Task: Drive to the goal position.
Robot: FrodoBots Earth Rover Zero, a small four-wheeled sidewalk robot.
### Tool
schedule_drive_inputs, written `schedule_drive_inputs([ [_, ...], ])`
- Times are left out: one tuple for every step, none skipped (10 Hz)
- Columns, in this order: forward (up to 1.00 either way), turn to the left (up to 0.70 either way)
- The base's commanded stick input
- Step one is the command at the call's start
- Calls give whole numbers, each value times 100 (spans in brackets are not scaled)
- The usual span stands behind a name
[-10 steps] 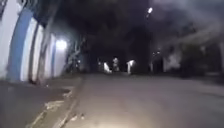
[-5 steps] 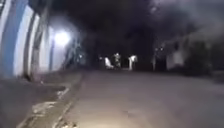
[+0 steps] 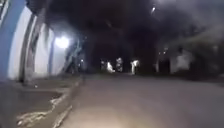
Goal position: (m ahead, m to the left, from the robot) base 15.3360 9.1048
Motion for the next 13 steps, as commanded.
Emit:
schedule_drive_inputs([
  [70,0],
  [70,0],
  [70,0],
  [70,0],
  [70,0],
  [70,0],
  [70,0],
  [70,0],
  [70,-9],
  [70,-31],
  [70,-35],
  [70,-35],
  [70,-35],
])
